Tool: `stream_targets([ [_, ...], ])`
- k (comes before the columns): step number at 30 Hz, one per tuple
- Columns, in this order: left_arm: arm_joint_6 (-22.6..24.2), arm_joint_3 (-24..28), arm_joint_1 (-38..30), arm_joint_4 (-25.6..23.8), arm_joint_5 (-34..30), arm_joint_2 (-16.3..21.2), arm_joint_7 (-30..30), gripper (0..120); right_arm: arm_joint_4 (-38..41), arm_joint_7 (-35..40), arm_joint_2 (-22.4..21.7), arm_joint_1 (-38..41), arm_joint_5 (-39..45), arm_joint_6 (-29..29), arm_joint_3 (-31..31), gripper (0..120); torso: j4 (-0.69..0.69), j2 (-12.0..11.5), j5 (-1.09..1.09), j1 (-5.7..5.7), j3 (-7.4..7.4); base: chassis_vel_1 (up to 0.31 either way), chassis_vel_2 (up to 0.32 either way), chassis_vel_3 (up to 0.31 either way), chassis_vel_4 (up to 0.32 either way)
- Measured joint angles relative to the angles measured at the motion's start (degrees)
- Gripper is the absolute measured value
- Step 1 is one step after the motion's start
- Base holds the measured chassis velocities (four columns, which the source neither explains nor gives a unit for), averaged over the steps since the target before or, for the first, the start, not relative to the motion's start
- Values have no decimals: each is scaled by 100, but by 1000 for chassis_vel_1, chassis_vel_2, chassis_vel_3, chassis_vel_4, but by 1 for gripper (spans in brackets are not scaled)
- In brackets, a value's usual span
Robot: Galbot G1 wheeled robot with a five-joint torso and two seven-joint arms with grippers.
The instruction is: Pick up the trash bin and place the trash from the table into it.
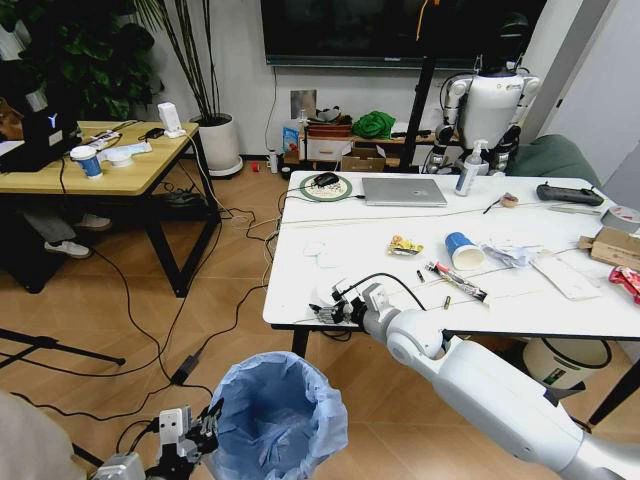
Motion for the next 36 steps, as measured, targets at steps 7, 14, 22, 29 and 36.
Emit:
stream_targets([
  [7, 4, 26, -33, 20, -1, -4, -21, 0, 93, 37, -46, -38, -18, 1, 42, 39, 0, 0, 0, 0, 0, 0, 0, 0, 0],
  [14, 5, 74, -39, 36, 22, -3, -21, 0, 235, 50, -125, -194, -2, 84, 152, 15, 0, 0, 0, 0, 0, 0, 0, 0, 0],
  [22, 5, 133, -61, 29, -14, 60, -27, 0, 351, 72, -187, -231, 152, 142, 198, 0, 1, 0, 0, 0, 0, 0, 0, 0, 0],
  [29, 5, 234, -304, 34, -224, 290, -67, 0, 1037, -111, -441, -754, 697, 1013, 494, 0, 0, 0, 1, 0, 0, 0, 0, 0, 0],
  [36, 11, 357, -499, 119, -342, 414, -49, 0, 2267, -929, -936, -1364, 887, 1733, 678, 0, 0, 0, 1, -1, -1, 0, 0, 0, 0],
])
